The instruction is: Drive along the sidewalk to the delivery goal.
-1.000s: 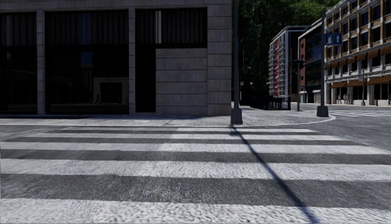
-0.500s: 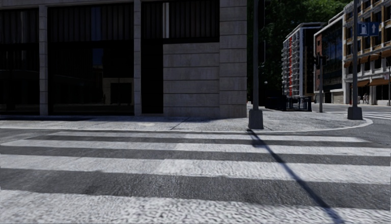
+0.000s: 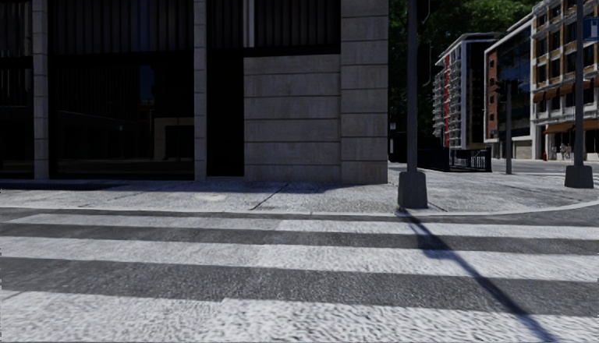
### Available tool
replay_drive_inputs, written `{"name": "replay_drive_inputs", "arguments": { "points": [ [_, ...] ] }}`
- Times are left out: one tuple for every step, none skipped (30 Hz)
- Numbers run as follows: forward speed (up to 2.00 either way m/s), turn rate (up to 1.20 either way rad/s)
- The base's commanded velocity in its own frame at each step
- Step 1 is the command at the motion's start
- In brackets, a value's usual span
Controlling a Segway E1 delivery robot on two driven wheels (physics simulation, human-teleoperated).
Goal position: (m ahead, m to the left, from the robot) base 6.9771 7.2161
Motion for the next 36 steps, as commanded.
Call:
{"name": "replay_drive_inputs", "arguments": {
  "points": [
    [2.00, 0.00],
    [2.00, 0.00],
    [2.00, 0.00],
    [2.00, 0.00],
    [2.00, 0.00],
    [2.00, 0.00],
    [2.00, 0.00],
    [2.00, 0.00],
    [2.00, 0.00],
    [2.00, 0.00],
    [2.00, 0.00],
    [2.00, 0.00],
    [2.00, 0.00],
    [2.00, 0.00],
    [2.00, 0.00],
    [2.00, 0.00],
    [2.00, 0.00],
    [2.00, 0.00],
    [2.00, 0.00],
    [2.00, 0.00],
    [2.00, 0.00],
    [1.96, 0.00],
    [1.91, 0.00],
    [1.91, 0.00],
    [1.86, 0.00],
    [1.76, 0.00],
    [1.68, 0.00],
    [1.65, 0.00],
    [1.65, 0.00],
    [1.58, 0.00],
    [1.51, 0.00],
    [1.47, 0.00],
    [1.45, 0.00],
    [1.45, 0.00],
    [1.45, 0.00],
    [1.44, 0.00]
  ]
}}
